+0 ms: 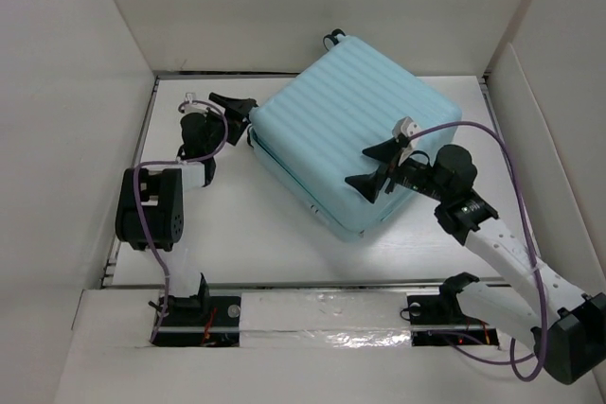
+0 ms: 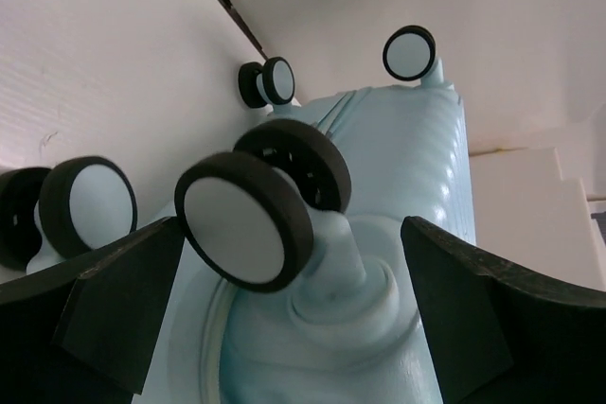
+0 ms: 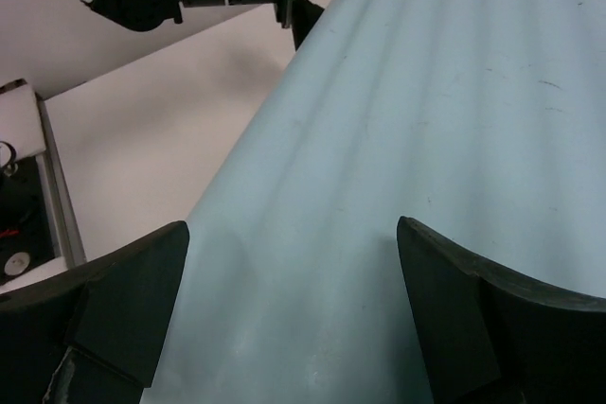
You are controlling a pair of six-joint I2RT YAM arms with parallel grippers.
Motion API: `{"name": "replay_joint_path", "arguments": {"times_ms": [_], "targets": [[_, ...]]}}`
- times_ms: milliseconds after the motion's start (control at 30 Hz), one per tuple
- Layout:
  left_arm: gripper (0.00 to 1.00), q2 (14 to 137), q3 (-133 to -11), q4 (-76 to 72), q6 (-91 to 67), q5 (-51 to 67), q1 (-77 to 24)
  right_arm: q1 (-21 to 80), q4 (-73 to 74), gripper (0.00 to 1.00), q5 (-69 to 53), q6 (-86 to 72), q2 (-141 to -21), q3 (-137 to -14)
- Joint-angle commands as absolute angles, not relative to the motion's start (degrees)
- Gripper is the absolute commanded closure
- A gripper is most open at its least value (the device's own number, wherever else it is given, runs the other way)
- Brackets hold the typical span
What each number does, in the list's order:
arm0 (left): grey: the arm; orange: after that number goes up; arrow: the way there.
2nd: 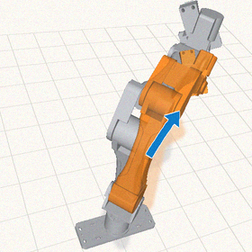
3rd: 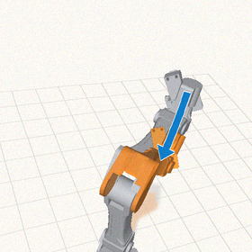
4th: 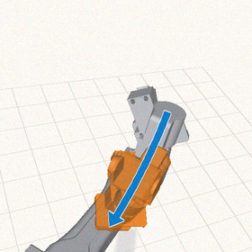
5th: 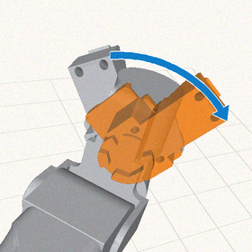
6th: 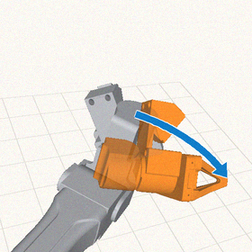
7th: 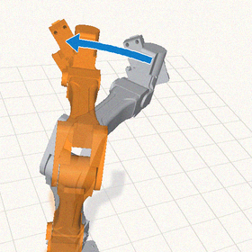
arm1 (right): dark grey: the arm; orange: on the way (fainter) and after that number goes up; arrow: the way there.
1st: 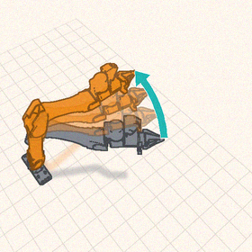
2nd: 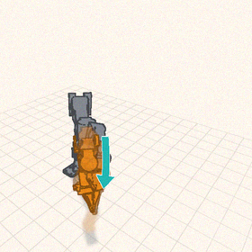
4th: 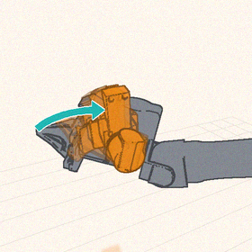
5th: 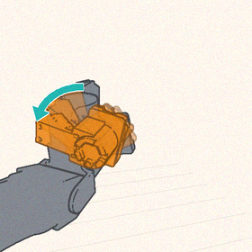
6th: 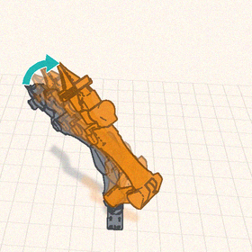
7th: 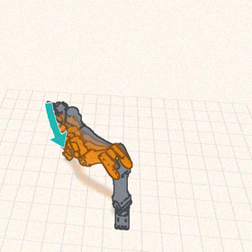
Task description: Pack the luggage
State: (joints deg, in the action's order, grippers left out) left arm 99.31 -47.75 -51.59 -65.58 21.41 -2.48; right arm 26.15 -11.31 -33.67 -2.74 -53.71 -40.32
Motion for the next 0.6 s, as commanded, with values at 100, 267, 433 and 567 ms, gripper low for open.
{"name": "replay_joint_path", "arguments": {"times_ms": [100, 267, 433, 567], "targets": [[0.01, 105.9, -53.35, -65.89, -71.53, 22.77, -2.2, 31.1, -10.2, 0.02, -31.03, -1.85, -50.8, -39.46], [0.01, 113.02, -55.02, -75.91, -77.33, 21.63, -2.81, 34.62, -8.18, 0.01, -28.83, -1.23, -48.78, -39.82], [0.01, 119.17, -59.49, -84.11, -82.61, 20.74, -3.95, 37.26, -6.16, 0.01, -25.76, -1.05, -48.08, -39.9], [0.01, 119.62, -60.56, -85.87, -83.58, 19.6, -3.96, 38.93, -5.19, 0.01, -24.08, -1.14, -47.11, -39.55]]}}
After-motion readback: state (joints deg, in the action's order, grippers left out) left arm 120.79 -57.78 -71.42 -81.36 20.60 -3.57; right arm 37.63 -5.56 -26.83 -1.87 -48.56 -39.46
